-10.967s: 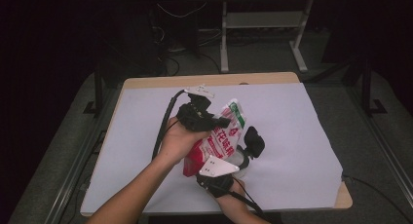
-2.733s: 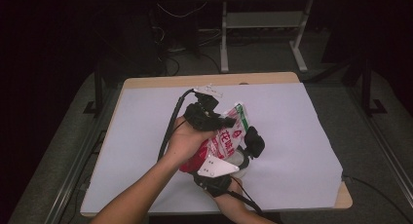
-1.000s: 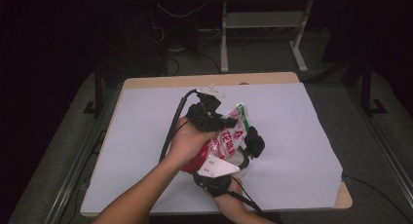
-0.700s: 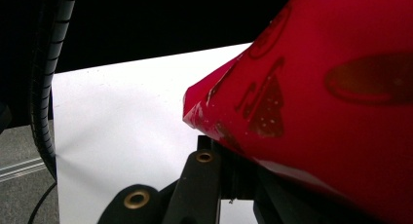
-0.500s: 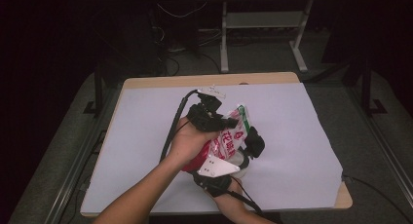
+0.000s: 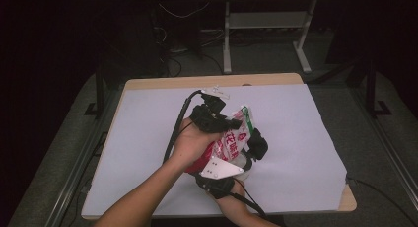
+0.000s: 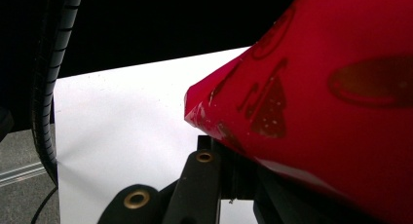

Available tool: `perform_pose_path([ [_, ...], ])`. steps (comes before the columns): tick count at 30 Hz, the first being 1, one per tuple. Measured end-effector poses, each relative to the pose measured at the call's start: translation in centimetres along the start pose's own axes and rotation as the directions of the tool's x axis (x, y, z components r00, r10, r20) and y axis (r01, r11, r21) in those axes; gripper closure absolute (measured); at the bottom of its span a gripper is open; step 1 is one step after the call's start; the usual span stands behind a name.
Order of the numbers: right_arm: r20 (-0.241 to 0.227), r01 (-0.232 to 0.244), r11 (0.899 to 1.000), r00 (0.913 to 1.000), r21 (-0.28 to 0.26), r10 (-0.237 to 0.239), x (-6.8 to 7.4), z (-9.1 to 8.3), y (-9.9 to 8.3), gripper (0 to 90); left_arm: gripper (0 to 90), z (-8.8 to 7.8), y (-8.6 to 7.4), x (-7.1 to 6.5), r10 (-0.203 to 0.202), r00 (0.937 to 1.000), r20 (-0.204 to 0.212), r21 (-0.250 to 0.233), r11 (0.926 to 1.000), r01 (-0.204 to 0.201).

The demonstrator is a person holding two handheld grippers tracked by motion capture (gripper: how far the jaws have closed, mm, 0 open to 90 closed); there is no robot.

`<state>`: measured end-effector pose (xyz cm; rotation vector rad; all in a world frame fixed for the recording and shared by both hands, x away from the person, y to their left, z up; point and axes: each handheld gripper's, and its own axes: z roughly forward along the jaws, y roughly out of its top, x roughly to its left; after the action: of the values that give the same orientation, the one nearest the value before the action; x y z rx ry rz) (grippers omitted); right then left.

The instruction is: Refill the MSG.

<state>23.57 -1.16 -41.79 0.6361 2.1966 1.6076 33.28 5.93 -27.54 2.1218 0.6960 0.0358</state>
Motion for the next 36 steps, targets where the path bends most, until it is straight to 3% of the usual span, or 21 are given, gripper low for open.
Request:
perform_pose_path([
  [36, 0.002, 0.009, 1.000, 1.0000, -0.011, -0.009, 0.03, 0.04, 0.12, 89.9, 89.8, 0.17, -0.04, 0.05, -0.012, 0.9999, 0.003, -0.010, 0.9999, 0.012],
])
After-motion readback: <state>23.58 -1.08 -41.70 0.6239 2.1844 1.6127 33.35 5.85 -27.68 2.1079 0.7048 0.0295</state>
